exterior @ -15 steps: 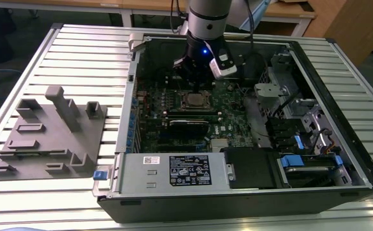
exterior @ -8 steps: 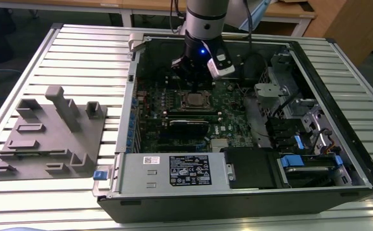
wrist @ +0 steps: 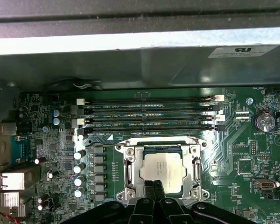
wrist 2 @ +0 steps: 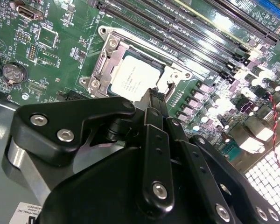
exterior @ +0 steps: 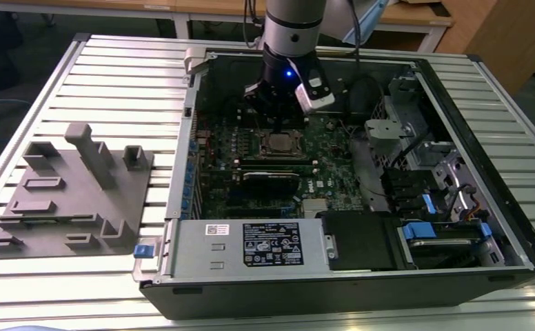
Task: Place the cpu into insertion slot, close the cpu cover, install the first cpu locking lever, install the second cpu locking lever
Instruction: 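Install the first cpu locking lever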
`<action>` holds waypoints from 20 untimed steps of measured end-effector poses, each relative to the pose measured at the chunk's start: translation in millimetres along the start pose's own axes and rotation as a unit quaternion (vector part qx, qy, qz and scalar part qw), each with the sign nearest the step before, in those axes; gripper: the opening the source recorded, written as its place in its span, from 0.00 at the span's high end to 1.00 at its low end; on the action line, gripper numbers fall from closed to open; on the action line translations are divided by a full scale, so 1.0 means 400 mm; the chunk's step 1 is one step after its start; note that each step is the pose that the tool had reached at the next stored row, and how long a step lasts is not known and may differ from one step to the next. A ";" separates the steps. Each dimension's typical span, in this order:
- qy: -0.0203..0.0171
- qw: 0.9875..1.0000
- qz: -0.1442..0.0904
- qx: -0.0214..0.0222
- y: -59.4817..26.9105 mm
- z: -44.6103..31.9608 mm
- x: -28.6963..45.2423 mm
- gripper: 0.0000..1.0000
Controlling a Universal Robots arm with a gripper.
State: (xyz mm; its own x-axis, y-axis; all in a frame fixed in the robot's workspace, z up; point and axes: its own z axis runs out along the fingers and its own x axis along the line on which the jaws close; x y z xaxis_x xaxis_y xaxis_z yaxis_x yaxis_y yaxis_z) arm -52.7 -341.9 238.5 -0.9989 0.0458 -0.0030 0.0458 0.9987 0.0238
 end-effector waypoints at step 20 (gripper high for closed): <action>0.000 1.000 0.000 0.000 -0.001 0.000 0.015 0.89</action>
State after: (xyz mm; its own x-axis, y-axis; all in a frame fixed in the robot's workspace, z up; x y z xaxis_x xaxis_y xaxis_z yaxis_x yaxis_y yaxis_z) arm -58.9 -341.9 238.5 -0.9989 0.0459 -0.0030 0.0458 0.9987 0.0238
